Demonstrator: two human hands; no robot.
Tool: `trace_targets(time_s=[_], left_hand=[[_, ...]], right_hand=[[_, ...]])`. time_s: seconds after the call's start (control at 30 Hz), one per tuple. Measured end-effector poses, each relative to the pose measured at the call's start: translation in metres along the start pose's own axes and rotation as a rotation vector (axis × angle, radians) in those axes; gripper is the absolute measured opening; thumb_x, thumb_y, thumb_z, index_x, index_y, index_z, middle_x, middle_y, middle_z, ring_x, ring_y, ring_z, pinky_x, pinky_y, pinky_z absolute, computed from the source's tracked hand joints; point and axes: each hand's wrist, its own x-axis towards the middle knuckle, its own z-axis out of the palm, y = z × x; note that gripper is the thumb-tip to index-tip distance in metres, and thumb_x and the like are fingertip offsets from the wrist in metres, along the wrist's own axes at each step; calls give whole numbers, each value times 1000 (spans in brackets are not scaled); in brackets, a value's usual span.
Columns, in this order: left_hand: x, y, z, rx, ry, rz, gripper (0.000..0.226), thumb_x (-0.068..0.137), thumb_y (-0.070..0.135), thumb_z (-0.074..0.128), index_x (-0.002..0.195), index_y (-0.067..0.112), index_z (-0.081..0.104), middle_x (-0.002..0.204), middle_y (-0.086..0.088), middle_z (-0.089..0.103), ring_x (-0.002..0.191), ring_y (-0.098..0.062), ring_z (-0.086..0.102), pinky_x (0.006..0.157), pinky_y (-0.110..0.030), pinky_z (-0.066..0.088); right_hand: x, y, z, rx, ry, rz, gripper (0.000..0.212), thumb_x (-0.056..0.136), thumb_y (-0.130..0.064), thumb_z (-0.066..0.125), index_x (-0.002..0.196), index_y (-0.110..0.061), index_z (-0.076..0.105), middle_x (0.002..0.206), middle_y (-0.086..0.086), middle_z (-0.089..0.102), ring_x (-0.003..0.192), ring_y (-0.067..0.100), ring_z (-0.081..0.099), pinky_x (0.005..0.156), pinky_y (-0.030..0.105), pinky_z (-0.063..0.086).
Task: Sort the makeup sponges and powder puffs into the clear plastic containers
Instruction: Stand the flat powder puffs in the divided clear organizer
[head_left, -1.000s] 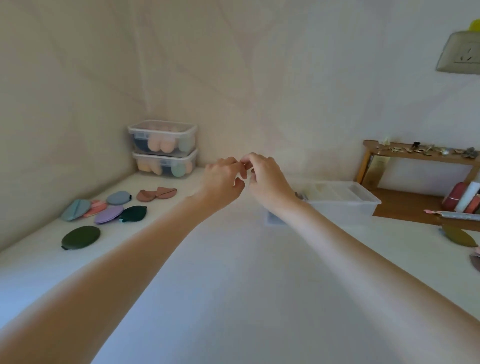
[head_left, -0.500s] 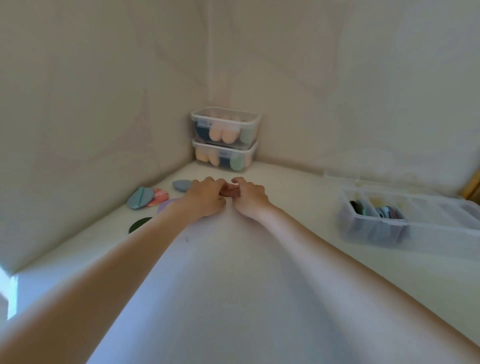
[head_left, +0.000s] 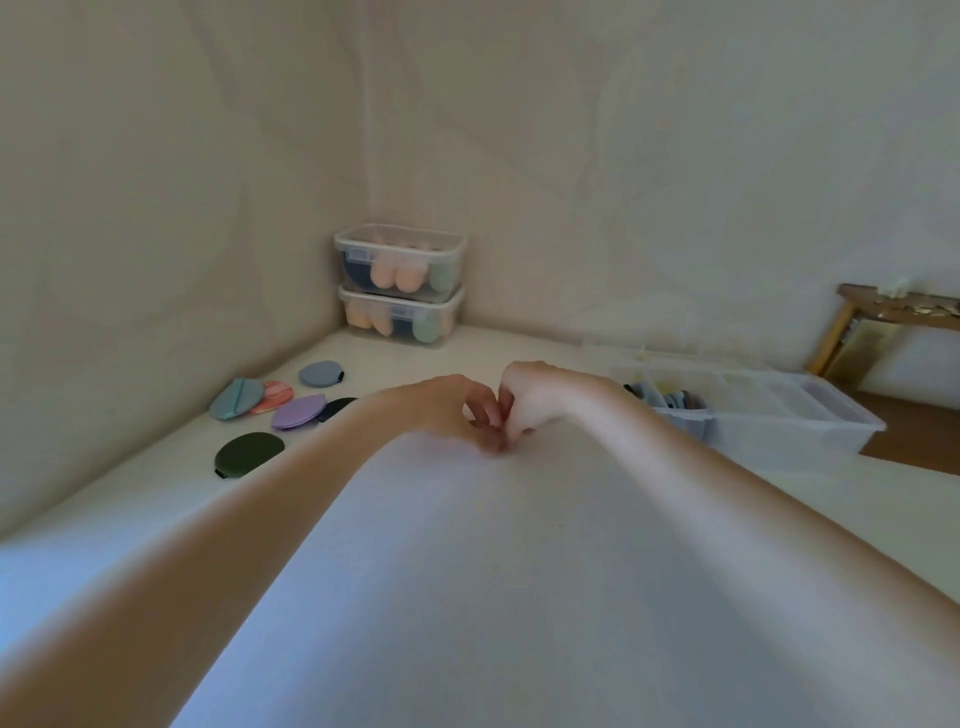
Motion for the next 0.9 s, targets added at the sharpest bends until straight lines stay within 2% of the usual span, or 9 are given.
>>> trace_targets(time_s=[0.1, 0.17, 0.27, 0.37, 0.47, 0.53, 0.6, 0.73, 0.9], left_hand=[[-4, 29, 11, 2, -137, 57, 30, 63, 53, 76, 86, 37, 66, 86, 24, 64, 86, -6, 65, 91, -23, 47], [-1, 49, 18, 43, -139, 115, 29, 68, 46, 71, 92, 32, 66, 86, 24, 64, 77, -5, 65, 84, -20, 48], [8, 85, 23, 132, 110, 226, 18, 83, 18, 58, 98, 17, 69, 98, 8, 67, 70, -6, 55, 66, -5, 39], [16, 112, 27, 110, 316, 365, 19, 86, 9, 54, 98, 8, 70, 100, -5, 70, 77, -13, 56, 60, -4, 37], [27, 136, 39, 135, 310, 443, 25, 85, 8, 56, 107, 10, 66, 110, -9, 64, 97, -22, 61, 77, -17, 44], [35, 147, 50, 192, 264, 466, 33, 85, 9, 57, 117, 13, 62, 120, -10, 59, 109, -24, 56, 92, -28, 44], [43, 153, 59, 244, 229, 473, 38, 84, 10, 58, 122, 15, 58, 126, -8, 57, 115, -26, 51, 100, -34, 40], [56, 161, 68, 323, 173, 424, 46, 84, 14, 57, 130, 20, 51, 136, 0, 51, 125, -26, 41, 105, -40, 37], [59, 165, 71, 453, 163, 404, 48, 88, 19, 51, 135, 25, 44, 140, 8, 45, 128, -24, 34, 99, -34, 32]], right_hand=[[-31, 17, -13, 34, -20, 1, 16, 79, -8, 69, 94, -2, 71, 68, 1, 60, 65, 13, 56, 53, 19, 39], [-49, 33, -19, 99, 19, 8, 16, 80, -3, 67, 95, -3, 72, 74, 4, 64, 70, 14, 59, 55, 17, 41], [-72, 65, -28, 237, 294, 1, 20, 79, 0, 62, 95, -7, 70, 84, 5, 66, 72, 12, 57, 56, 11, 40], [-89, 92, -36, 400, 639, 49, 28, 85, -2, 55, 112, -7, 57, 78, -4, 59, 70, 7, 52, 55, 8, 38], [-100, 125, -36, 496, 822, 154, 28, 82, 2, 50, 106, -8, 43, 66, 1, 59, 68, 18, 54, 57, 18, 42], [-102, 146, -29, 450, 867, 206, 23, 79, 4, 44, 96, -10, 37, 77, 15, 65, 77, 29, 58, 66, 33, 46], [-101, 159, -21, 404, 892, 233, 15, 82, 2, 42, 89, -10, 35, 79, 18, 62, 82, 35, 61, 69, 40, 47], [-96, 170, -10, 336, 947, 218, 16, 89, -1, 48, 86, -8, 35, 64, -1, 41, 74, 31, 57, 65, 40, 46], [-83, 170, -5, 256, 923, 200, 15, 88, 0, 48, 83, -9, 38, 79, 7, 50, 79, 29, 53, 65, 35, 40]])
